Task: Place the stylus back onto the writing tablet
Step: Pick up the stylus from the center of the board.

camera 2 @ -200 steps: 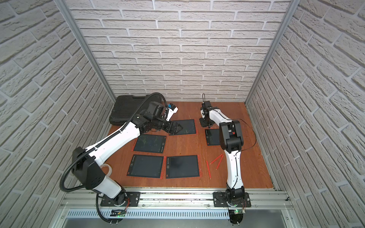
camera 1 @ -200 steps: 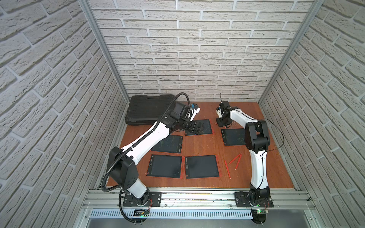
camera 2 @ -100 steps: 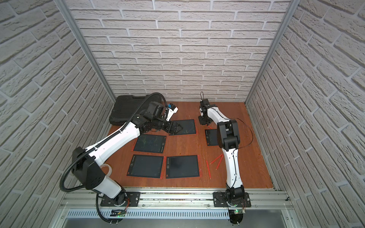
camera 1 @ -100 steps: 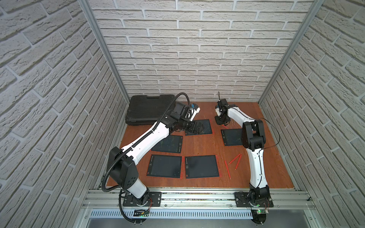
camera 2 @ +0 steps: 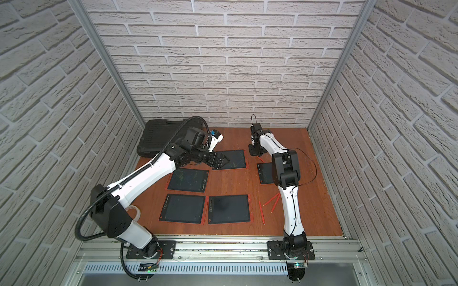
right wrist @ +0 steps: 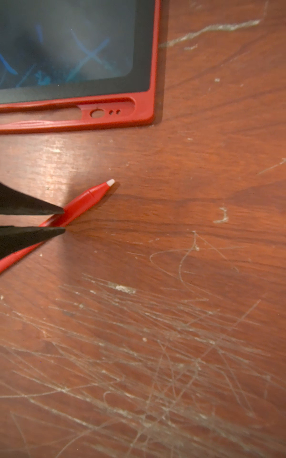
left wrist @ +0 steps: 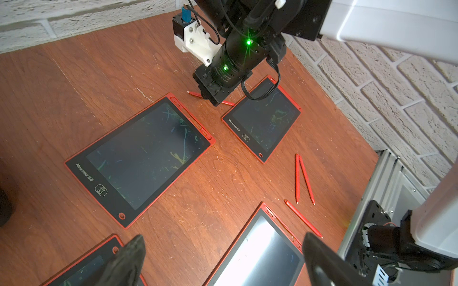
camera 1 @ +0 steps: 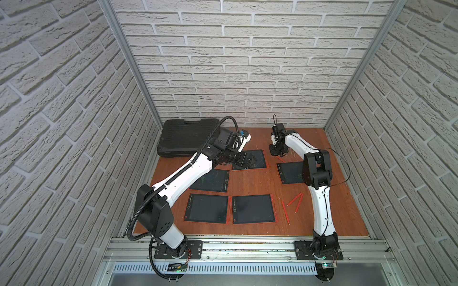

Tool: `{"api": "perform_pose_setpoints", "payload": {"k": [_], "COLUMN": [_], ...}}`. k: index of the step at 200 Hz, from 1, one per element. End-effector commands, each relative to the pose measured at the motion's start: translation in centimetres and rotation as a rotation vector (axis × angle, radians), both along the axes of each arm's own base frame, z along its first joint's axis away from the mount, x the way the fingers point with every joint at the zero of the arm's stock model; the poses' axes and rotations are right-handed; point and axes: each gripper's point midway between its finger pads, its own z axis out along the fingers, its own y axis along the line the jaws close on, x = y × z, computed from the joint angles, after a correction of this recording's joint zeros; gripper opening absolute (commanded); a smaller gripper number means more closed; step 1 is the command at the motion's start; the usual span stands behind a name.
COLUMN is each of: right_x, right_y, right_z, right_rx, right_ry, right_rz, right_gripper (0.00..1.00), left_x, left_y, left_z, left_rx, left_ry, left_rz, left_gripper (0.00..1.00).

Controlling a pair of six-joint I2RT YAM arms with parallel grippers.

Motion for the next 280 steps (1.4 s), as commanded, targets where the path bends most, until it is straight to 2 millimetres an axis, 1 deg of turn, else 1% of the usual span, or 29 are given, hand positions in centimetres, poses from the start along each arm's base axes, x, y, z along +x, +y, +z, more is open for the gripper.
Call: {"api": "perform_pose_setpoints", "payload": {"k": [1, 29, 58, 78, 109, 152, 177, 201, 236, 265, 280], "right_x": [-0.1, 0.2, 0.2, -0.2, -1.0, -1.5, -2.0, -2.2, -1.8, -1.4, -1.5], "right_y": [0.8, 1.3, 1.3, 0.8, -0.3, -1.7, -2.0, -1.7, -0.9, -0.1, 0.2], "right_z": [-0.2, 0.0, 0.6, 1.0, 1.0, 1.1, 0.6, 0.0, -0.4, -0.5, -0.8], "right_rx": [0.034, 0.061, 0.046, 0.003, -0.069, -0.072, -0.075, -0.046, 0.01, 0.058, 0.068], "right_ry": [0.013, 0.0, -0.006, -0.007, 0.014, 0.018, 0.041, 0.058, 0.048, 0.04, 0.045], "right_rz": [-0.051, -0.059, 0.004, 0.055, 0.103, 0.079, 0.068, 0.049, -0.014, -0.057, -0.063], "right_gripper": [0.1, 0.11, 0.17, 0.21, 0.21, 0.21, 0.21, 0.17, 0.11, 0.1, 0.1], "left_x": [-0.3, -0.4, -0.4, -0.4, -0.4, -0.4, -0.5, -0.5, -0.5, -0.4, -0.4], "left_y": [-0.1, -0.1, -0.1, 0.0, -0.2, -0.1, -0.1, 0.0, 0.0, 0.0, 0.0], "left_z": [1.6, 1.6, 1.7, 1.8, 1.8, 1.9, 2.1, 2.1, 2.0, 2.0, 2.0], "left_rx": [-0.031, -0.031, -0.032, -0.033, -0.035, -0.037, -0.037, -0.039, -0.038, -0.035, -0.036], "left_ry": [-0.035, -0.034, -0.037, -0.04, -0.036, -0.038, -0.043, -0.045, -0.042, -0.043, -0.043], "left_rz": [-0.014, -0.012, -0.013, -0.011, -0.015, -0.014, -0.013, -0.013, -0.013, -0.012, -0.012], "left_gripper": [0.98, 0.98, 0.98, 0.98, 0.98, 0.98, 0.98, 0.98, 0.98, 0.98, 0.98]}}
